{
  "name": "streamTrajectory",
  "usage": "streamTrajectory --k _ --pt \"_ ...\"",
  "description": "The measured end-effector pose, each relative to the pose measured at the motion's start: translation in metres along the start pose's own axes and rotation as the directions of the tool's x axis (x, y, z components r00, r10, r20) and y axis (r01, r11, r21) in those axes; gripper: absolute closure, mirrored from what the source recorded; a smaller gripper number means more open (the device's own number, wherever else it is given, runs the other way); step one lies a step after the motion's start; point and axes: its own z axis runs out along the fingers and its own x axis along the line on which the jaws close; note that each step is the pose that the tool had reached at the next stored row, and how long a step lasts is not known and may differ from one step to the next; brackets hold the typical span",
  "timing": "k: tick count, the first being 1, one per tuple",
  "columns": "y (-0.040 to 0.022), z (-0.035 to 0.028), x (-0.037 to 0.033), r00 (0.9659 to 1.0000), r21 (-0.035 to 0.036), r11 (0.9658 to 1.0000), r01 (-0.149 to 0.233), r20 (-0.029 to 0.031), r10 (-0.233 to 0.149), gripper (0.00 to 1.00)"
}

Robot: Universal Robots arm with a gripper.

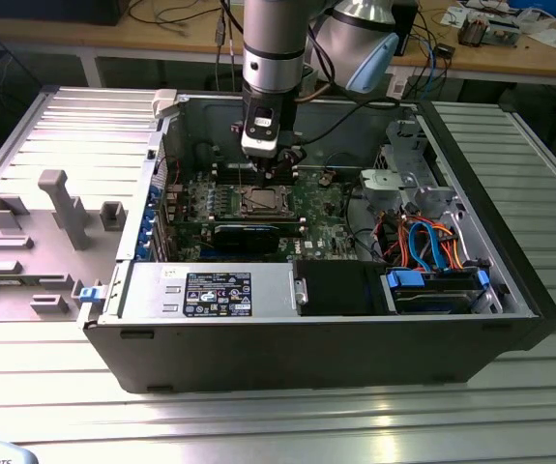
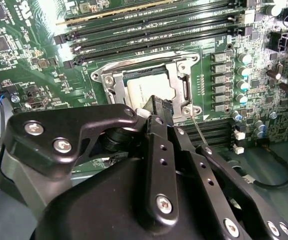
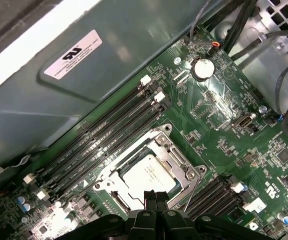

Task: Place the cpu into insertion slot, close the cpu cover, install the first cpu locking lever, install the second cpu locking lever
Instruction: 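Install the first cpu locking lever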

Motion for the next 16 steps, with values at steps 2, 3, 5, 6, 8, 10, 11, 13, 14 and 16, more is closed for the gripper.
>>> streamTrajectory --k 2,3,5,6,8,10,11,13,14,16 --pt "0.0000 0.0000 0.0000 0.9995 0.0001 0.9995 0.032 0.0003 -0.032 0.89" --pt "0.0000 0.0000 -0.0001 0.9981 0.0004 0.9981 0.062 0.0007 -0.062 0.89" --pt "-0.0001 0.0001 0.0000 0.9937 0.0005 0.9937 0.112 0.0011 -0.112 0.89" --pt "-0.0001 0.0001 0.0000 0.9915 0.0006 0.9915 0.130 0.0013 -0.130 0.89" --pt "-0.0001 0.0002 -0.0001 0.9831 0.0008 0.9831 0.183 0.0019 -0.183 0.89" --pt "-0.0001 0.0003 0.0000 0.9703 0.0012 0.9703 0.242 0.0024 -0.242 0.89" --pt "-0.0001 0.0003 0.0000 0.9636 0.0013 0.9636 0.267 0.0026 -0.267 0.89" --pt "-0.0002 0.0004 0.0002 0.9559 0.0002 0.9559 0.294 0.0059 -0.294 0.89" --pt "-0.0003 0.0005 0.0003 0.9556 -0.0021 0.9557 0.294 0.0105 -0.294 0.89" --pt "-0.0003 0.0005 0.0002 0.9555 -0.0063 0.9555 0.295 0.0149 -0.295 0.89"
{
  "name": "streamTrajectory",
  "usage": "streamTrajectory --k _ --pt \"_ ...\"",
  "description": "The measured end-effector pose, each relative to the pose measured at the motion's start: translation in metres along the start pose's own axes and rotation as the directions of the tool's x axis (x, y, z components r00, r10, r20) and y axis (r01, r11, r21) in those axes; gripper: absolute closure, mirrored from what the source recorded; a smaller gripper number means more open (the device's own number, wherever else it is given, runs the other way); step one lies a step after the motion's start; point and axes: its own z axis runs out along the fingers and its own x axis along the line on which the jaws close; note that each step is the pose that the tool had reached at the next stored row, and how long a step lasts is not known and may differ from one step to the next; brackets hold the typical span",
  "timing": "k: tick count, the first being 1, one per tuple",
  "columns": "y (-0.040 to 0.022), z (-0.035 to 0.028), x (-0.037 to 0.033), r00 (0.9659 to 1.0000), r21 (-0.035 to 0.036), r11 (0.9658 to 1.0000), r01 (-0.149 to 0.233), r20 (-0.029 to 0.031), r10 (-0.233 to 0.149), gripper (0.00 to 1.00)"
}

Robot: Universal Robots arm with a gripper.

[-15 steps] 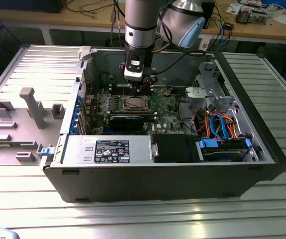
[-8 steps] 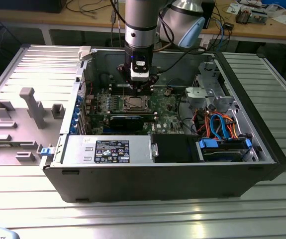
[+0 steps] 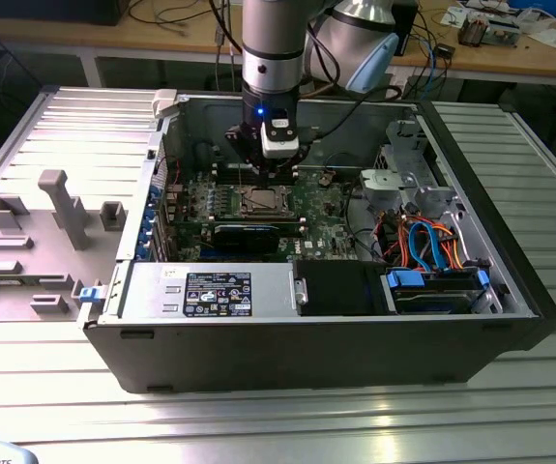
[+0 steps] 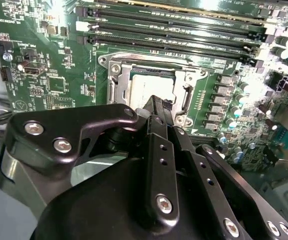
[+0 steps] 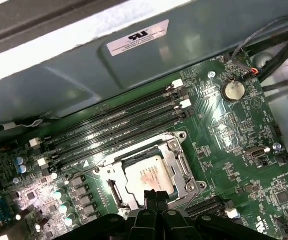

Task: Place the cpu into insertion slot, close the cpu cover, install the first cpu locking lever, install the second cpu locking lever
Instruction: 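Install the first cpu locking lever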

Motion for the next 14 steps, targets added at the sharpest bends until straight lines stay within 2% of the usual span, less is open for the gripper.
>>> streamTrajectory --k 1,2,3,4,5,6,10,14 --pt "0.0001 0.0001 0.0000 1.0000 -0.0019 1.0000 0.003 0.0017 -0.003 0.89" --pt "0.0000 0.0000 -0.0001 0.9982 -0.0028 0.9982 0.060 0.0017 -0.059 0.89" --pt "0.0004 0.0002 -0.0008 0.9952 -0.0394 0.9945 0.097 -0.0094 -0.097 0.89" --pt "0.0004 0.0003 -0.0008 0.9858 -0.0596 0.9843 0.166 -0.0149 -0.167 0.89" --pt "0.0003 0.0004 -0.0004 0.9756 -0.0612 0.9739 0.219 -0.0087 -0.219 0.89" --pt "-0.0013 0.0012 0.0049 0.9738 -0.0639 0.9718 0.227 0.0093 -0.227 0.89" --pt "-0.0026 0.0014 0.0084 0.9723 -0.0653 0.9701 0.234 0.0175 -0.233 0.89" --pt "-0.0037 0.0014 0.0111 0.9713 -0.0658 0.9691 0.238 0.0204 -0.237 0.89"
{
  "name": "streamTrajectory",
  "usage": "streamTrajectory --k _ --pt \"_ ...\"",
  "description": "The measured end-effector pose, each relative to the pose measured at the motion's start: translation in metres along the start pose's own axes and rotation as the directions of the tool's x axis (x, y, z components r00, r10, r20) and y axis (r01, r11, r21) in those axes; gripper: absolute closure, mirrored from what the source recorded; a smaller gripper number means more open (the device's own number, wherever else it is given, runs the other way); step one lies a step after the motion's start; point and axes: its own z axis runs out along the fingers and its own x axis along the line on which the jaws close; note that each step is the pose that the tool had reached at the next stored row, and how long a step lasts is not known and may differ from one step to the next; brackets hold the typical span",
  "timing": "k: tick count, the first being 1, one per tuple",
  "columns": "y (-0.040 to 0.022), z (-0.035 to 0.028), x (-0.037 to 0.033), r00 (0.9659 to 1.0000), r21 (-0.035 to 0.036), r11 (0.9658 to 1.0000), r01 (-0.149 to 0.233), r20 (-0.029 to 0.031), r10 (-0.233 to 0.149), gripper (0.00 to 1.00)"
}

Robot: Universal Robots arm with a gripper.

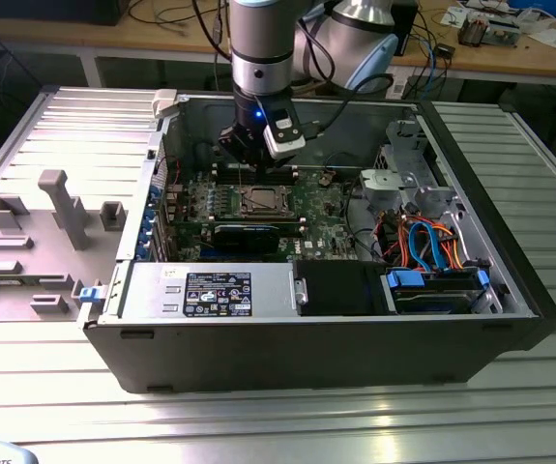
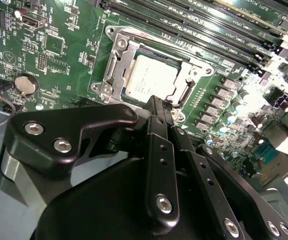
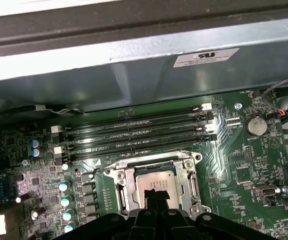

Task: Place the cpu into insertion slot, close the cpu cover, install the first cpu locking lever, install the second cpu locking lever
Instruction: 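Install the first cpu locking lever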

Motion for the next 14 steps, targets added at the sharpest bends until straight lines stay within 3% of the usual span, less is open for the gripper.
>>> streamTrajectory --k 10,14 --pt "-0.0001 0.0000 0.0001 1.0000 0.0001 1.0000 0.004 -0.0001 -0.004 0.89" --pt "-0.0001 -0.0008 0.0004 0.9994 0.0046 0.9994 0.034 0.0012 -0.034 0.89"
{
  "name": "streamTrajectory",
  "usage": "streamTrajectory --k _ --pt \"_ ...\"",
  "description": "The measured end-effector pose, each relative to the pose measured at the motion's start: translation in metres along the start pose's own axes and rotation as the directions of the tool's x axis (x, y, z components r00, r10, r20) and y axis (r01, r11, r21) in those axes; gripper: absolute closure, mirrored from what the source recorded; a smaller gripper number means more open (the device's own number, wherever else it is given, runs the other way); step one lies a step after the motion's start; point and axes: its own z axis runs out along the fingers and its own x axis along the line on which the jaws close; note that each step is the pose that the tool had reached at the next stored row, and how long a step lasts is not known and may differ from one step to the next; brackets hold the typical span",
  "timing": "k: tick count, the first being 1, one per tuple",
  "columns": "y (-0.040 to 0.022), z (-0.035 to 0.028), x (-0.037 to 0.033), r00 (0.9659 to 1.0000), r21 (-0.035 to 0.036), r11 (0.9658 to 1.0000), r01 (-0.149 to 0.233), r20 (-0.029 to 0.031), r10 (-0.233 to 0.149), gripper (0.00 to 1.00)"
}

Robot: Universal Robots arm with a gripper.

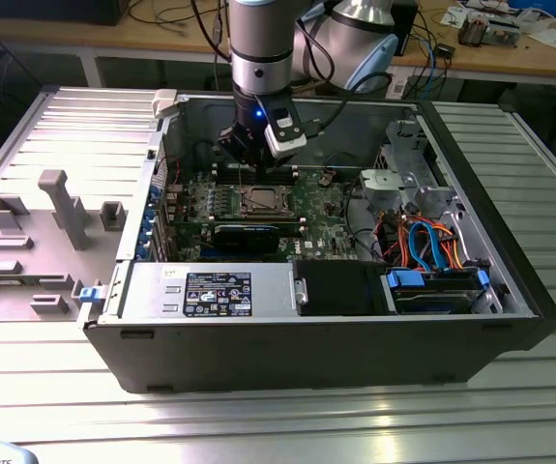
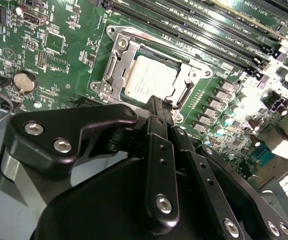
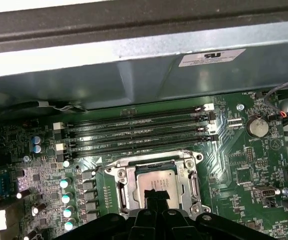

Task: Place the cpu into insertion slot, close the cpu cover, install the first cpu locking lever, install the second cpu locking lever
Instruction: 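Install the first cpu locking lever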

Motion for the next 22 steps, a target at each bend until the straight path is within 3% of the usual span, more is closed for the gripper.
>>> streamTrajectory --k 2,4,5,6,9,17,22 --pt "0.0000 -0.0001 0.0001 0.9996 0.0015 0.9996 0.029 -0.0015 -0.029 0.89" --pt "0.0000 -0.0001 0.0000 0.9978 0.0131 0.9977 0.066 -0.0028 -0.066 0.89" --pt "0.0000 0.0000 0.0001 0.9970 0.0201 0.9968 0.078 -0.0030 -0.078 0.89" --pt "-0.0001 -0.0001 0.0004 0.9939 0.0408 0.9931 0.110 -0.0042 -0.110 0.89" --pt "-0.0003 0.0001 0.0024 0.9889 0.0360 0.9882 0.149 -0.0061 -0.148 0.89" --pt "-0.0031 -0.0008 0.0274 0.9889 0.0361 0.9882 0.149 -0.0062 -0.148 0.89" --pt "-0.0042 -0.0062 0.0399 0.9889 0.0361 0.9882 0.149 -0.0061 -0.149 0.89"
